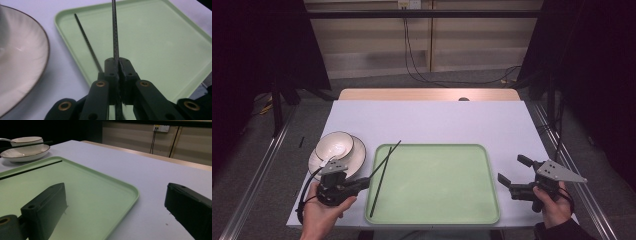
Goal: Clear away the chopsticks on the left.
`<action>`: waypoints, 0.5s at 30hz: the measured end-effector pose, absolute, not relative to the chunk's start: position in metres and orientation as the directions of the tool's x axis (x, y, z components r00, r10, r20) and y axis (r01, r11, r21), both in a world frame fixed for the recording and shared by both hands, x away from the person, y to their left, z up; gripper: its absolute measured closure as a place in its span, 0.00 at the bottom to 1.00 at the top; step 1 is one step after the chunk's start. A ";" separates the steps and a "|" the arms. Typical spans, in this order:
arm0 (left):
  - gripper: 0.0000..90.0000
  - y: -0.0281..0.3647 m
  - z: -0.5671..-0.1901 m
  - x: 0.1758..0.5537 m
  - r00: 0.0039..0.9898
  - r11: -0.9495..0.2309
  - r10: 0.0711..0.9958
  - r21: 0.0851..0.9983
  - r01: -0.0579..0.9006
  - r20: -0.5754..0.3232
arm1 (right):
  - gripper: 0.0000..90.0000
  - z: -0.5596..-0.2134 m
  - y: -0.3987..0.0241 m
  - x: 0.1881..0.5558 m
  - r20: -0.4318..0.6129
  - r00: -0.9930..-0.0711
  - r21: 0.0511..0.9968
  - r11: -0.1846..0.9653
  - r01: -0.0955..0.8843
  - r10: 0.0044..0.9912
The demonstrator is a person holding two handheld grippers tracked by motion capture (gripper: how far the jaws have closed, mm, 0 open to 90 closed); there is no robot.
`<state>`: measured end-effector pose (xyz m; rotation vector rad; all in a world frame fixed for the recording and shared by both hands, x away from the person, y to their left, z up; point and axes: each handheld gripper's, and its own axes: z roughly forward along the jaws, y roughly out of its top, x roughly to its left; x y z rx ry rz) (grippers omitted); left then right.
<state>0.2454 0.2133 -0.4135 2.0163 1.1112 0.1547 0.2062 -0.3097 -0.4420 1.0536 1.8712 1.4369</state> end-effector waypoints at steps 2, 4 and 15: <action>0.95 0.205 -0.413 0.248 0.603 -0.282 0.752 0.699 0.658 -0.264 | 0.04 -0.442 -0.310 0.206 0.036 -0.540 0.960 0.121 0.251 0.841; 0.95 0.198 -0.413 0.252 0.587 -0.262 0.763 0.699 0.665 -0.272 | 0.04 -0.442 -0.310 0.206 0.035 -0.537 0.960 0.120 0.252 0.843; 0.95 0.172 -0.429 0.259 0.483 -0.208 0.836 0.665 0.717 -0.259 | 0.04 -0.442 -0.310 0.206 0.031 -0.544 0.959 0.128 0.252 0.838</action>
